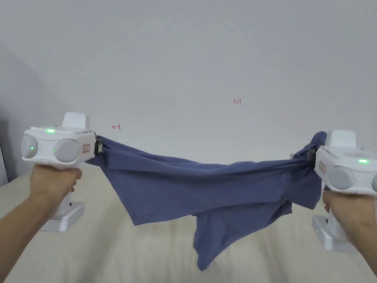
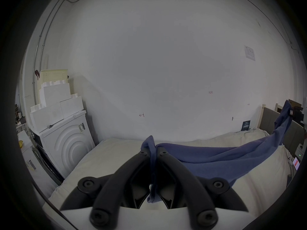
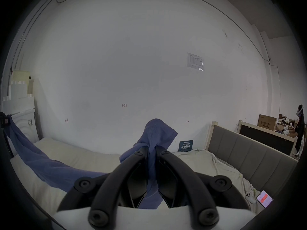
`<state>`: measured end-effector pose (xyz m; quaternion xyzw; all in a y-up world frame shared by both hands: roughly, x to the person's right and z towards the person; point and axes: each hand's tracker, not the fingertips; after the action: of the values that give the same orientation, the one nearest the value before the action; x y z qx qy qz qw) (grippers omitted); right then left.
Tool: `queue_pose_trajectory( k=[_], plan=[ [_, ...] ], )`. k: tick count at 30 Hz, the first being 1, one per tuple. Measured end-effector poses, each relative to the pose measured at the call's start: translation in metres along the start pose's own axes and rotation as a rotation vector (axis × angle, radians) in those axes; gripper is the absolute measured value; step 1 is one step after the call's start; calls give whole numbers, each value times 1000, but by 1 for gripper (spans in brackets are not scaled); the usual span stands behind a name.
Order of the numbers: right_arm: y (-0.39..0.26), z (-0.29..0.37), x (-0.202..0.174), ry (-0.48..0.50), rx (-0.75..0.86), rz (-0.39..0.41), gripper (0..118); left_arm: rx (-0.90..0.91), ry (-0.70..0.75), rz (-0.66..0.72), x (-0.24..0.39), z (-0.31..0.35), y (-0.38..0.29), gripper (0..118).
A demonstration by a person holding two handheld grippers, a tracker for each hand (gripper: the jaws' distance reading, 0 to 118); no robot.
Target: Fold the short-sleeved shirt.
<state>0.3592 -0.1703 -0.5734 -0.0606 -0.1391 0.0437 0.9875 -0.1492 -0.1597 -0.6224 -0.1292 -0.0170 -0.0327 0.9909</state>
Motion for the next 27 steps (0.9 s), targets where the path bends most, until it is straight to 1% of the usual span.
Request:
queue_pose_trajectory(
  k=[4,6,8,9,11,13,17,20,24,27],
  plan=[
    [-39,36,-2,21,-25,20,7,-28,-26,13,-3,22,-41,2],
    [-65,45,-2,30,-47,43,7,-45,-45,18,-5,37,-67,2],
    [-92,69,0,41,-74,56,7,-70,-50,17,-4,59,-97,2],
    [-104,79,2,40,-78,53,7,-108,-64,-16,-4,68,-111,2],
    [-134,105,4,46,-112,95,7,-120,-65,-20,-5,88,-143,2],
    [-162,132,6,52,-142,105,7,-146,-73,-22,-6,110,-175,2],
    [-221,183,14,29,-205,86,7,-242,-99,16,-14,149,-240,2],
    [-257,214,19,21,-260,81,7,-297,-88,4,-17,176,-283,2],
    [-299,251,20,2,-330,64,7,-375,-97,28,-23,204,-336,2],
    [-326,271,19,-11,-369,70,7,-435,-93,43,-24,221,-370,2]
  ],
)
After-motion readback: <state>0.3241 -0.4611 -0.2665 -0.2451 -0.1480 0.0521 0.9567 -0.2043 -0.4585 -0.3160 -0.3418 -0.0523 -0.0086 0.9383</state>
